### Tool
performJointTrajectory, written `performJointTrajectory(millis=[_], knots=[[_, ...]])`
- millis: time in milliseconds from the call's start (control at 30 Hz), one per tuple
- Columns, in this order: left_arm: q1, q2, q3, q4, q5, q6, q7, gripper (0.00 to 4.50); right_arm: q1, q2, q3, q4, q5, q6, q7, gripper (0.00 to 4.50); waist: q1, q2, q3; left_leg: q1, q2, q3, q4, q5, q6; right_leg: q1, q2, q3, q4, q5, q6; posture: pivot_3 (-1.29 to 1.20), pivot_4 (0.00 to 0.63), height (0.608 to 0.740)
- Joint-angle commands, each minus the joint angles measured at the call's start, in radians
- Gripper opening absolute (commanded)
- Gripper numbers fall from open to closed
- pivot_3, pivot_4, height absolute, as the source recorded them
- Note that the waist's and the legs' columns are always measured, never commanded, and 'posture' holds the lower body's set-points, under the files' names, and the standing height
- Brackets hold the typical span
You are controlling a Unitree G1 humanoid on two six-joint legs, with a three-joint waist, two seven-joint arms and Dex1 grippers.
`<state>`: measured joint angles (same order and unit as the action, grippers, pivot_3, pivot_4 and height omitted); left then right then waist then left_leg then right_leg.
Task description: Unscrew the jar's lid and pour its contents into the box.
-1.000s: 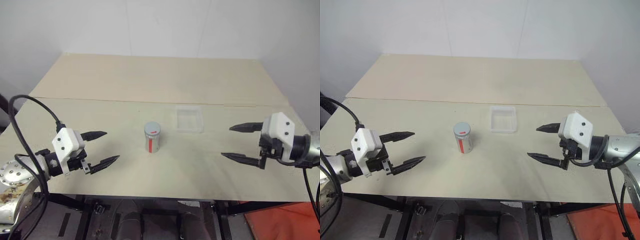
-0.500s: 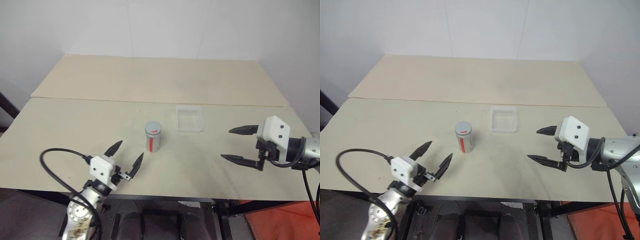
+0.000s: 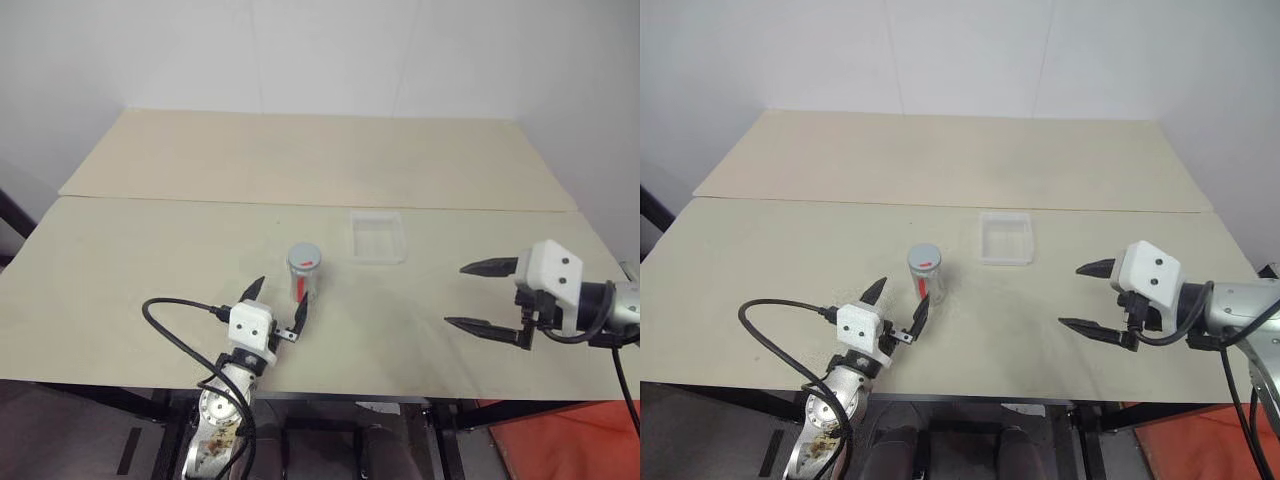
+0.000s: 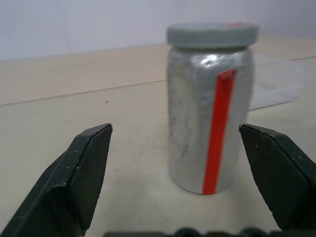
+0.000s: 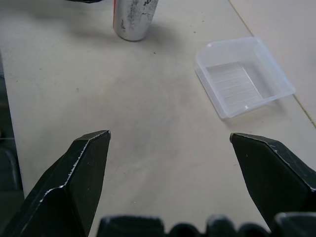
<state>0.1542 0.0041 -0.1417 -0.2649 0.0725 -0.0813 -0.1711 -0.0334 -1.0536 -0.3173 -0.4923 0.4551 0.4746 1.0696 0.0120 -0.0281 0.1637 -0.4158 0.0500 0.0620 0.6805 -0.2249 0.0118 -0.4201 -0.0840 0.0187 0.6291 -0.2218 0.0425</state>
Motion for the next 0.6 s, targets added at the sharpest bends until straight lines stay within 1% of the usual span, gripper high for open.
performJointTrajectory(millis=[33, 200, 300, 600], knots=[[-0.023, -0.020, -0.017, 0.020, -0.037, -0.028, 0.001, 4.48, -0.011, -0.017, -0.047, -0.029, 0.018, 0.010, -0.004, 4.50, 0.000, 0.000, 0.000, 0.000, 0.000, 0.000, 0.000, 0.000, 0.000, 0.000, 0.000, 0.000, 0.000, 0.000, 0.000, 0.00, 0.150, 0.740], [-0.063, -0.018, -0.013, 0.089, -0.071, -0.059, -0.019, 4.48, -0.023, -0.021, -0.060, -0.029, 0.016, 0.020, -0.010, 4.50, 0.000, 0.000, 0.000, 0.000, 0.000, 0.000, 0.000, 0.000, 0.000, 0.000, 0.000, 0.000, 0.000, 0.000, 0.000, 0.00, 0.150, 0.740], [-0.090, -0.016, -0.010, 0.116, -0.068, -0.072, -0.014, 4.48, -0.023, -0.023, -0.069, -0.029, 0.018, 0.021, -0.007, 4.50, 0.000, 0.000, 0.000, 0.000, 0.000, 0.000, 0.000, 0.000, 0.000, 0.000, 0.000, 0.000, 0.000, 0.000, 0.000, 0.00, 0.150, 0.740], [-0.087, -0.007, -0.039, 0.109, -0.080, -0.076, -0.043, 4.48, -0.012, -0.010, -0.066, -0.042, 0.015, 0.023, -0.028, 4.50, 0.000, 0.000, 0.000, 0.000, 0.000, 0.000, 0.000, 0.000, 0.000, 0.000, 0.000, 0.000, 0.000, 0.001, -0.001, 0.00, 0.150, 0.740]])
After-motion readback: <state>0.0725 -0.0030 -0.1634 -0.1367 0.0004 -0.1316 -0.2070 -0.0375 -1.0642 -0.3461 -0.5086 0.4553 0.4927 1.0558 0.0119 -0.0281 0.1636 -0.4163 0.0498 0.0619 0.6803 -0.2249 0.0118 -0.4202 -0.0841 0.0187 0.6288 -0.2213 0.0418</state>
